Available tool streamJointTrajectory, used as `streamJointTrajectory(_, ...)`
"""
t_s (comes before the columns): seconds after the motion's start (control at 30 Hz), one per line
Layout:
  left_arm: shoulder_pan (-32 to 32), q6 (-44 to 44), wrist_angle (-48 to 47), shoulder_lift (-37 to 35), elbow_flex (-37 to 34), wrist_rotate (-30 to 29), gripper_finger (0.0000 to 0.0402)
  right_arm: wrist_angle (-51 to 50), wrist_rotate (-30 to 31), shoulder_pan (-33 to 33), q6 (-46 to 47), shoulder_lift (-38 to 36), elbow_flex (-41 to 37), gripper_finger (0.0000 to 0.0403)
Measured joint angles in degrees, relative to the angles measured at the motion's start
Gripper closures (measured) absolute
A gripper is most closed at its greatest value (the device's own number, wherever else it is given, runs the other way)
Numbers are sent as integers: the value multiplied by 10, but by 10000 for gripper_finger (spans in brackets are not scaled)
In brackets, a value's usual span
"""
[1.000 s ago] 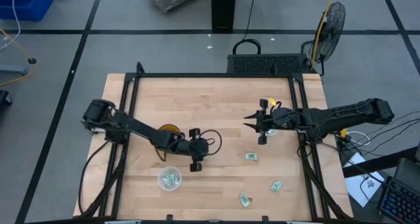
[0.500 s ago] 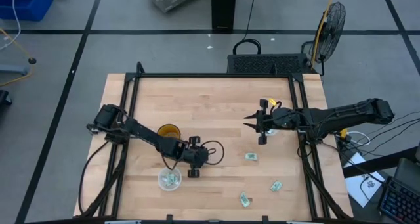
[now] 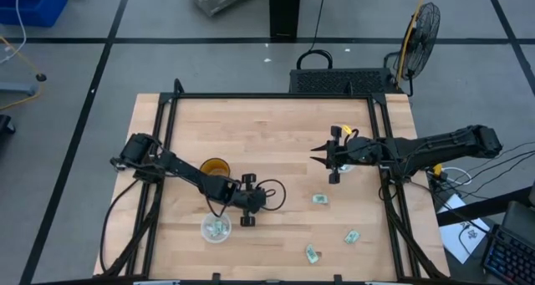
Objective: Pick and place Stevia / Truvia into bins
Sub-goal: Put the stevia packet into the bottom transparent container
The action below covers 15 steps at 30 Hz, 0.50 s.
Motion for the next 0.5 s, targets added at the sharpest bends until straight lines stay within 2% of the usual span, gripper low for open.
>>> streamJointTrajectory(0.17,-3,16,-26,-61,-4,-3,394,0,0,0,0,0,0,309)
streamJointTrajectory(0.37,-39,-54,-72,-186,-2,0,392,-1,0,0,0,0,0,309)
streamJointTrajectory(0.5,-95,-90,-118,-258,-1,51,397,-4,0,0,0,0,0,309)
